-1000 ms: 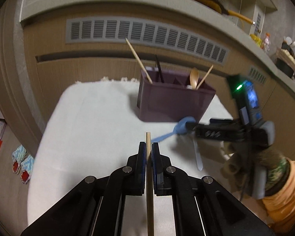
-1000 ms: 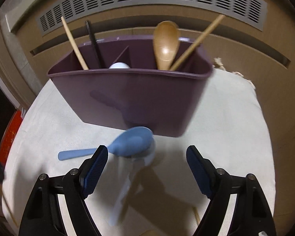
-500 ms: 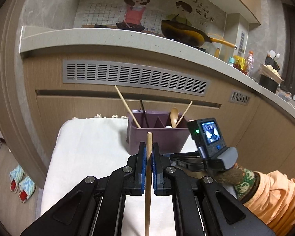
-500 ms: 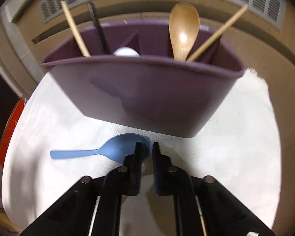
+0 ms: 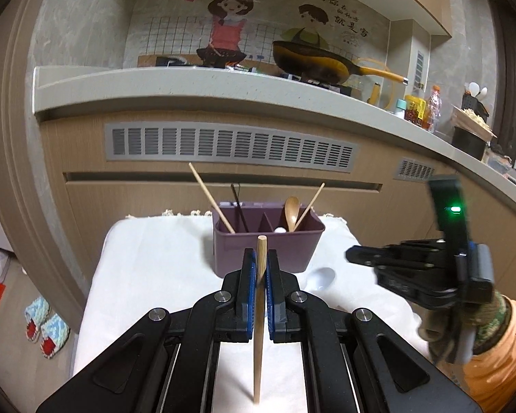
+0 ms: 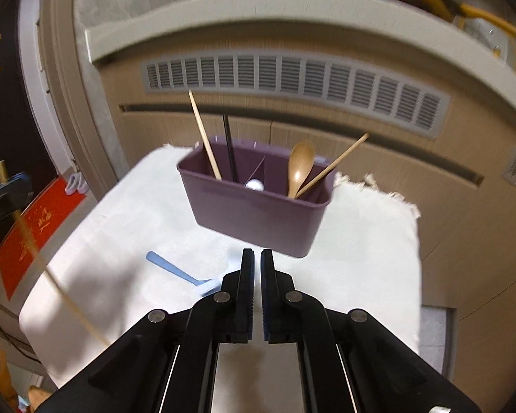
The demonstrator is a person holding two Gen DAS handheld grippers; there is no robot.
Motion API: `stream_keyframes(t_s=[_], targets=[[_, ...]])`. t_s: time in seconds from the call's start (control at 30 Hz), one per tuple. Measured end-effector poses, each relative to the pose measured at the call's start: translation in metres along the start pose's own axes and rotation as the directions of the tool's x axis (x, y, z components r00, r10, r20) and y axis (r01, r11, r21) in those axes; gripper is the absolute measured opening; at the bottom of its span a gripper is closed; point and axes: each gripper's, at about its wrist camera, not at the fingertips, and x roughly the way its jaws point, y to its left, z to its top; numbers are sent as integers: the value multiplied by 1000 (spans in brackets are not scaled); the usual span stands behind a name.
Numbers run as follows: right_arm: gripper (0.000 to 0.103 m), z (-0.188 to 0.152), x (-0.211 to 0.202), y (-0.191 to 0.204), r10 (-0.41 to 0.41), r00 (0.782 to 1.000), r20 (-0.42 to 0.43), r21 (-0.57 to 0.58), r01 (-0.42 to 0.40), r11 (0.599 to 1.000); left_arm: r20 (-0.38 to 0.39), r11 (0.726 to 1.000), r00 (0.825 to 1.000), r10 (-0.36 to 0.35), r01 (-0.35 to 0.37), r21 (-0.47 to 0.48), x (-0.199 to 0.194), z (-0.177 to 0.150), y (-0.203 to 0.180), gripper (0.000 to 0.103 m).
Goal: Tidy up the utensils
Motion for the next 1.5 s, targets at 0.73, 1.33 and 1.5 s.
stream_keyframes(t_s=[0.73, 1.33, 1.5], targets=[[45, -46, 93, 24, 4, 989, -149, -289, -47, 956, 8, 999, 1000, 4, -4, 37, -2, 6, -11, 5], [3, -29, 99, 37, 42, 990, -135, -263, -77, 962, -9, 1000, 1000, -13, 13, -15, 5, 0, 11, 5], [3, -12, 31, 20, 139, 988, -61, -149, -147, 978, 4, 1000, 1000, -17, 17, -2, -1, 2, 2, 5]])
